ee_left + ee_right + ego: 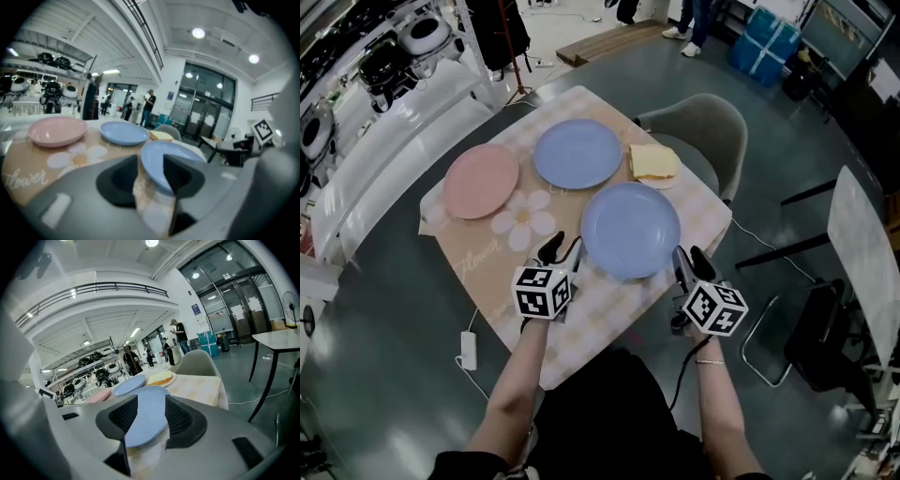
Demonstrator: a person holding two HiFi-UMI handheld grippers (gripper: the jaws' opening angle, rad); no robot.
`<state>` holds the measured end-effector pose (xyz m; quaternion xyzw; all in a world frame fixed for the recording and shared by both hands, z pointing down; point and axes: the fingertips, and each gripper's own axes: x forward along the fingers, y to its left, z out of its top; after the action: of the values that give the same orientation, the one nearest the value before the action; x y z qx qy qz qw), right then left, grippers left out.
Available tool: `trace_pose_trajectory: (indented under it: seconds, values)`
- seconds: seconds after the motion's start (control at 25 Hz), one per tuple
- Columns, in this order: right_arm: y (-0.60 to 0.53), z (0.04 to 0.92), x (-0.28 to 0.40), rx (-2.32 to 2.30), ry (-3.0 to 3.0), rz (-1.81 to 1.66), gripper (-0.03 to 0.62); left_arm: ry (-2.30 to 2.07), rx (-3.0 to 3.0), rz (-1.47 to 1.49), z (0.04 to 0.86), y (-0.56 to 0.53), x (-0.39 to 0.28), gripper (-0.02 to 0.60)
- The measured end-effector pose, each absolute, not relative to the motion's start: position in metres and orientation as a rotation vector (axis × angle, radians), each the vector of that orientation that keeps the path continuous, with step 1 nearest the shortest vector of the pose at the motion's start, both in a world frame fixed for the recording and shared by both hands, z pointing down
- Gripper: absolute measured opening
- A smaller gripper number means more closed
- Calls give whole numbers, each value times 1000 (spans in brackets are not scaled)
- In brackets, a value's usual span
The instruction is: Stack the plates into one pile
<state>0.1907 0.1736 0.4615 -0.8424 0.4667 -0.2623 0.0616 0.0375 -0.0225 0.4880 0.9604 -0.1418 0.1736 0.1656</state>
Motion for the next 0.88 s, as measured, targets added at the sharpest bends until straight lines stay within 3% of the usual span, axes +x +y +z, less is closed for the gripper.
trace_pose_trajectory:
  seconds: [0.88]
  values:
    - [133, 536, 252, -2573, 1519, -1132, 161, -456, 2590, 673, 540, -33, 81, 160]
